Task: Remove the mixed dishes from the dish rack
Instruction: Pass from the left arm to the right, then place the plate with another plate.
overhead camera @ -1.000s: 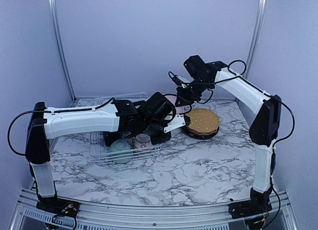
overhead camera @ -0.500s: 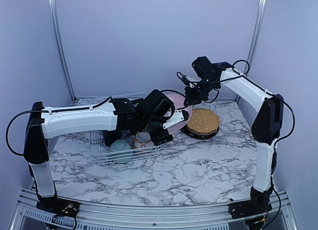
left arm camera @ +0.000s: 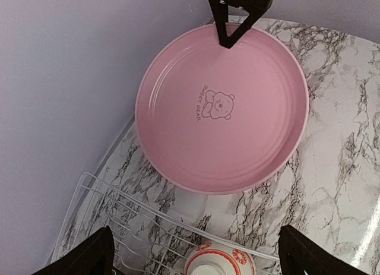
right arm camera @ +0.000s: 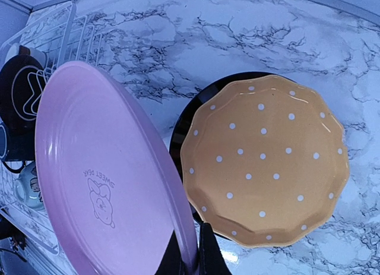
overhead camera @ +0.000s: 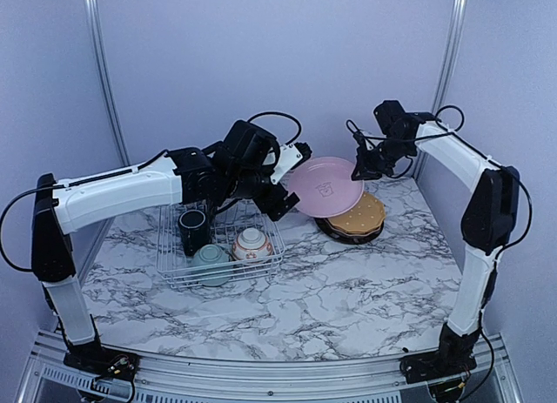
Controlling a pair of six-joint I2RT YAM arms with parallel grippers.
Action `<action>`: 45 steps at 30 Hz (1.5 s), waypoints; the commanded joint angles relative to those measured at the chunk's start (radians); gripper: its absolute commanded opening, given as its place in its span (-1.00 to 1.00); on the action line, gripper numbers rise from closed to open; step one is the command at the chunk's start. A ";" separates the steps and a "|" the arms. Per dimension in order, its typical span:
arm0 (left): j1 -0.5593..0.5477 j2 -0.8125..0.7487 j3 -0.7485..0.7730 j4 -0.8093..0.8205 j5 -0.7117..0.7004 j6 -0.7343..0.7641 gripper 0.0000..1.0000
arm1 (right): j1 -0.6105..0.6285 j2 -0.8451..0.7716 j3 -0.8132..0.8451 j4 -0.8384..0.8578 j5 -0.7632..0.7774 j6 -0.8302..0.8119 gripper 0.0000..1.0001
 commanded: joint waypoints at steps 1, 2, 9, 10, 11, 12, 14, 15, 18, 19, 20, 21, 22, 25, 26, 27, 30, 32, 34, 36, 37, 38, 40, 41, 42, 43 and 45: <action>0.046 -0.061 0.025 0.069 0.052 -0.098 0.98 | -0.057 -0.061 -0.029 0.067 -0.050 0.020 -1.00; 0.056 -0.065 0.023 0.075 0.057 -0.120 0.98 | -0.071 -0.067 -0.037 0.071 -0.052 0.019 -1.00; 0.140 -0.098 -0.011 0.123 0.099 -0.247 0.98 | -0.168 -0.108 -0.098 0.101 -0.046 0.011 -1.00; 0.153 -0.100 -0.015 0.125 0.106 -0.270 0.98 | -0.183 -0.115 -0.111 0.108 -0.043 0.010 -1.00; 0.167 -0.102 -0.019 0.128 0.115 -0.296 0.98 | -0.198 -0.121 -0.126 0.115 -0.042 0.010 -1.00; 0.180 -0.105 -0.025 0.133 0.125 -0.314 0.98 | -0.212 -0.127 -0.139 0.121 -0.038 0.009 -1.00; 0.206 -0.115 -0.041 0.149 0.146 -0.369 0.98 | -0.241 -0.139 -0.171 0.139 -0.031 0.011 -1.00; 0.216 -0.120 -0.049 0.156 0.154 -0.384 0.98 | -0.255 -0.144 -0.191 0.150 -0.030 0.012 -1.00; 0.236 -0.129 -0.064 0.163 0.165 -0.414 0.98 | -0.309 -0.156 -0.248 0.180 -0.030 0.013 -1.00; 0.241 -0.130 -0.068 0.161 0.163 -0.418 0.98 | -0.326 -0.157 -0.261 0.189 -0.030 0.012 -1.00; 0.244 -0.131 -0.073 0.157 0.162 -0.421 0.98 | -0.337 -0.156 -0.269 0.196 -0.031 0.013 -1.00; 0.245 -0.134 -0.079 0.157 0.160 -0.425 0.98 | -0.346 -0.154 -0.275 0.203 -0.035 0.013 -1.00; 0.247 -0.136 -0.085 0.157 0.159 -0.432 0.98 | -0.353 -0.151 -0.278 0.210 -0.037 0.013 -1.00; 0.257 -0.142 -0.103 0.163 0.159 -0.451 0.98 | -0.354 -0.129 -0.285 0.224 -0.047 0.012 -1.00; 0.262 -0.143 -0.108 0.164 0.159 -0.459 0.98 | -0.354 -0.120 -0.294 0.236 -0.052 0.014 -1.00; 0.266 -0.144 -0.113 0.165 0.159 -0.467 0.98 | -0.354 -0.112 -0.302 0.244 -0.057 0.019 -1.00; 0.278 -0.146 -0.125 0.168 0.161 -0.482 0.98 | -0.354 -0.088 -0.329 0.284 -0.083 0.039 -1.00; 0.285 -0.150 -0.138 0.172 0.162 -0.492 0.98 | -0.351 -0.084 -0.351 0.311 -0.098 0.057 -1.00; 0.294 -0.157 -0.153 0.176 0.160 -0.508 0.98 | -0.345 -0.077 -0.367 0.327 -0.101 0.066 -1.00; 0.305 -0.165 -0.171 0.182 0.162 -0.526 0.98 | -0.333 -0.064 -0.374 0.334 -0.093 0.064 -1.00; 0.311 -0.167 -0.179 0.185 0.163 -0.536 0.98 | -0.326 -0.058 -0.377 0.337 -0.091 0.064 -1.00; 0.316 -0.169 -0.186 0.187 0.163 -0.544 0.98 | -0.319 -0.051 -0.381 0.341 -0.089 0.064 -1.00; 0.324 -0.172 -0.196 0.187 0.163 -0.558 0.98 | -0.307 -0.040 -0.389 0.356 -0.087 0.068 -1.00; 0.328 -0.173 -0.199 0.188 0.162 -0.562 0.98 | -0.301 -0.033 -0.393 0.362 -0.086 0.070 -1.00; 0.331 -0.174 -0.202 0.187 0.162 -0.567 0.98 | -0.297 -0.024 -0.392 0.368 -0.086 0.071 -1.00; 0.333 -0.175 -0.204 0.186 0.161 -0.570 0.98 | -0.292 -0.015 -0.389 0.373 -0.084 0.072 -1.00; 0.337 -0.177 -0.206 0.182 0.159 -0.573 0.98 | -0.291 0.008 -0.375 0.374 -0.080 0.071 -0.97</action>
